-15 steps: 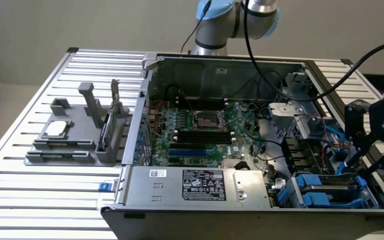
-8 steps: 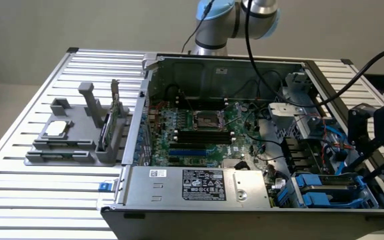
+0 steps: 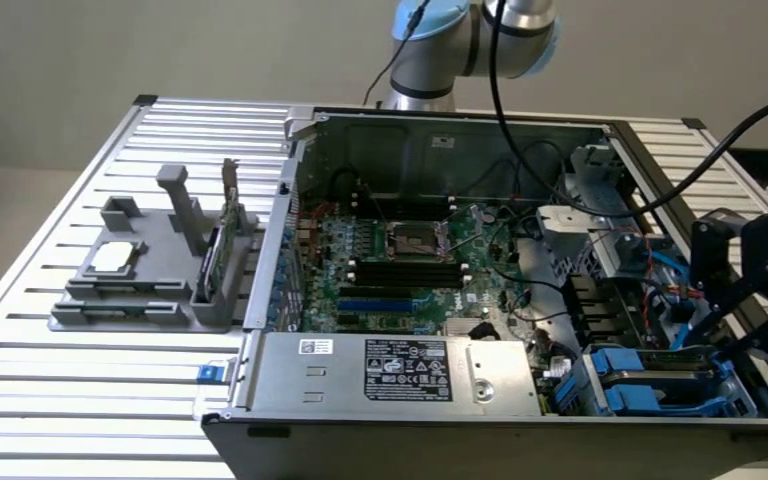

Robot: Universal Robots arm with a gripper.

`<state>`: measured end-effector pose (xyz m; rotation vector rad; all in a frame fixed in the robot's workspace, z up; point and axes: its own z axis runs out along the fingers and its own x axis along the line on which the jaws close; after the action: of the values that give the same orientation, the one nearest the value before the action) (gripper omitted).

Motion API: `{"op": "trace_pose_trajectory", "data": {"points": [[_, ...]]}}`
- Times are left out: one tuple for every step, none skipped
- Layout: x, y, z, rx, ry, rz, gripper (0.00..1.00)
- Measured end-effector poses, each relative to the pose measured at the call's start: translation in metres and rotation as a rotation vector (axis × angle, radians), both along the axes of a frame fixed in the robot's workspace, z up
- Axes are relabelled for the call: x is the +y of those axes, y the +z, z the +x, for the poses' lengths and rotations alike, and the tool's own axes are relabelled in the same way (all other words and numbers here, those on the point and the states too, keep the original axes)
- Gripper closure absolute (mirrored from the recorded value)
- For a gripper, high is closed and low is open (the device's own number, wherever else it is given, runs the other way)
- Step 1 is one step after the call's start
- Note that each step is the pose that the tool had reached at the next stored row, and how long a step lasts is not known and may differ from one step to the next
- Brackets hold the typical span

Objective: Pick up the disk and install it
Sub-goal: 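Insert the first disk wire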

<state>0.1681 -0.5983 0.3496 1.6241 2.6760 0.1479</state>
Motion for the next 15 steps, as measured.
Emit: {"op": "trace_pose_trajectory", "data": {"points": [[0.0,-0.0004,0.0,0.0,0.0,0.0025,0.69],[0.0,-0.0007,0.0,0.0,0.0,0.0046,0.69],[0.0,-0.0011,0.0,0.0,0.0,0.0067,0.69],[-0.0001,-0.0014,0.0,0.0,0.0,0.0088,0.69],[-0.0003,-0.0017,0.0,0.0,0.0,0.0109,0.69],[-0.0003,-0.0021,0.0,0.0,0.0,0.0126,0.69],[-0.0005,-0.0023,0.0,0.0,0.0,0.0142,0.69],[-0.0011,-0.0022,0.0,0.0,0.0,0.0154,0.69],[-0.0019,-0.0025,0.0,0.0,0.0,0.0174,0.69],[-0.0029,-0.0023,0.0,0.0,0.0,0.0188,0.69],[-0.0046,-0.0023,0.0,0.0,0.0,0.0206,0.69],[-0.0054,-0.0024,0.0,0.0001,0.0,0.0221,0.69],[-0.0057,-0.0024,0.0,0.0001,0.0,0.0232,0.69],[-0.006,-0.0025,0.0,0.0,0.0,0.0252,0.69],[-0.0061,-0.0026,0.0,0.0001,0.0,0.0276,0.69]]}}
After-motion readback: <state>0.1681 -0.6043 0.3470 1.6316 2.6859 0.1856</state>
